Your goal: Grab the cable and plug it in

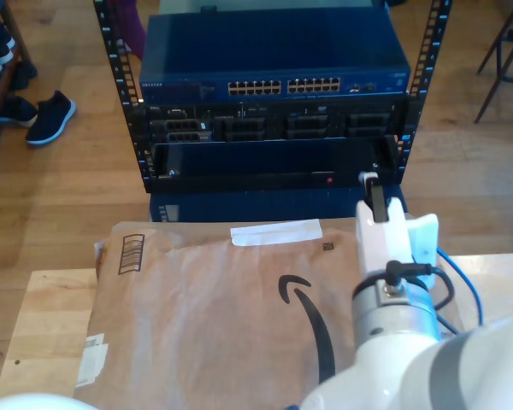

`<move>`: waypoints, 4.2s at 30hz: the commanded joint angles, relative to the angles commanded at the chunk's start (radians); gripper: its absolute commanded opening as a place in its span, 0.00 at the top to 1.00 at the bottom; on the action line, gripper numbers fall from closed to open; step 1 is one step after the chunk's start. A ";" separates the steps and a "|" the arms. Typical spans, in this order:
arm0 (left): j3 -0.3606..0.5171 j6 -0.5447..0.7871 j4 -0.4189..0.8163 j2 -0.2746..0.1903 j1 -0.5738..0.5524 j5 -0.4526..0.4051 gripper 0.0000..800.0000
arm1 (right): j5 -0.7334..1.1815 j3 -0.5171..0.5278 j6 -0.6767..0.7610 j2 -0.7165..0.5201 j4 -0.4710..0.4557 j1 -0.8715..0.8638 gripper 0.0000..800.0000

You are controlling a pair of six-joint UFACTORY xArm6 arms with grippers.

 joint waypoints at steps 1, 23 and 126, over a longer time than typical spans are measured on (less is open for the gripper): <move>0.000 0.000 0.000 0.000 0.000 0.000 0.00 | 0.000 -0.002 0.002 0.002 0.002 0.000 1.00; 0.000 0.000 0.000 0.000 0.000 0.000 0.00 | 0.008 -0.095 0.239 0.057 -0.249 -0.210 1.00; 0.000 0.002 0.000 0.000 0.000 0.000 0.00 | -0.038 -0.945 0.192 0.829 -0.319 -0.407 1.00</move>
